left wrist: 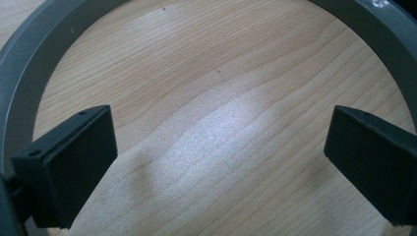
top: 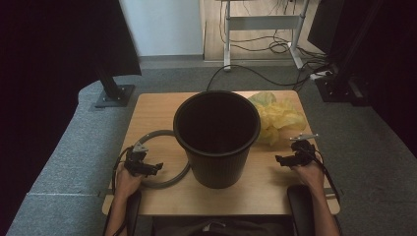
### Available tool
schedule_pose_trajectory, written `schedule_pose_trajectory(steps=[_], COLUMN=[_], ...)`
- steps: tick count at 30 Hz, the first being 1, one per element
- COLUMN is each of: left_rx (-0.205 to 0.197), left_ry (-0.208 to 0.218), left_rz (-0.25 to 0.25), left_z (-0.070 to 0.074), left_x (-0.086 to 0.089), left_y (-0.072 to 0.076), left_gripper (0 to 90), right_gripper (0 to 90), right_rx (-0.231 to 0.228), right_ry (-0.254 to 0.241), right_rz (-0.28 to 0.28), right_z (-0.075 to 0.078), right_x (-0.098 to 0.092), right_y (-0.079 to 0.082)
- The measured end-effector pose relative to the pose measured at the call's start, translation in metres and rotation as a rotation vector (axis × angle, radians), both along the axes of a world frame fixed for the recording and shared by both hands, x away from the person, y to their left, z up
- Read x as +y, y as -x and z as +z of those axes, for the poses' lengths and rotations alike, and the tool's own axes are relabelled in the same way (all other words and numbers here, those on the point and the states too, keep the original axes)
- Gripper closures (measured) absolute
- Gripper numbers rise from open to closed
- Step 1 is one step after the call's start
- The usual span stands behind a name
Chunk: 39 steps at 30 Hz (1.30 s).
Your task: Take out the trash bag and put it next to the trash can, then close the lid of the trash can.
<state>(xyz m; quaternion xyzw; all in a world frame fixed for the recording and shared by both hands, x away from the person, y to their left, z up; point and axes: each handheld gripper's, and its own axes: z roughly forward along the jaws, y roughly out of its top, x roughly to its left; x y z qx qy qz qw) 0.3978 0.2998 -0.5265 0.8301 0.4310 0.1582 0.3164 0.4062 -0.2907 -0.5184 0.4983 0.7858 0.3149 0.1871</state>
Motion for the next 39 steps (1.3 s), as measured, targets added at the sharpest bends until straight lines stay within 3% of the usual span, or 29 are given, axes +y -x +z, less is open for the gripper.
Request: schedule_pose_trajectory(steps=[9,11,12,16,21,24,27,33,39], left_rx=[0.004,0.004,0.004,0.014,0.006,0.006,0.008,-0.007,-0.032], left_ry=[-0.003,-0.004,-0.004,-0.005,-0.008,0.003,0.044,0.06,0.021], left_rz=[0.001,0.001,0.0,0.003,0.007,0.016,0.025,0.044,0.082], left_z=[-0.001,-0.001,-0.001,-0.001,0.0,0.0,0.003,0.013,0.025], left_x=[0.0,0.0,0.0,-0.001,-0.001,0.001,0.006,0.014,0.026], left_y=[-0.001,-0.001,-0.001,-0.001,-0.001,-0.001,-0.002,-0.002,-0.011], left_gripper=[0.0,0.0,0.0,0.0,0.0,0.0,0.0,0.0,0.0], right_gripper=[0.0,0.0,0.0,0.0,0.0,0.0,0.0,0.0,0.0], right_rx=[0.002,0.004,-0.018,-0.051,-0.053,-0.051,-0.052,-0.052,-0.052], right_ry=[0.033,0.017,-0.003,-0.007,-0.007,-0.009,-0.009,-0.009,-0.01], right_rz=[0.007,0.005,-0.003,-0.011,-0.005,0.002,0.007,0.008,0.008], right_z=[-0.029,-0.035,-0.036,-0.039,-0.039,-0.039,-0.039,-0.039,-0.039], right_x=[-0.011,-0.013,-0.014,-0.014,-0.014,-0.014,-0.014,-0.014,-0.014], right_y=[0.0,0.0,0.0,0.003,0.004,0.005,0.006,0.007,0.007])
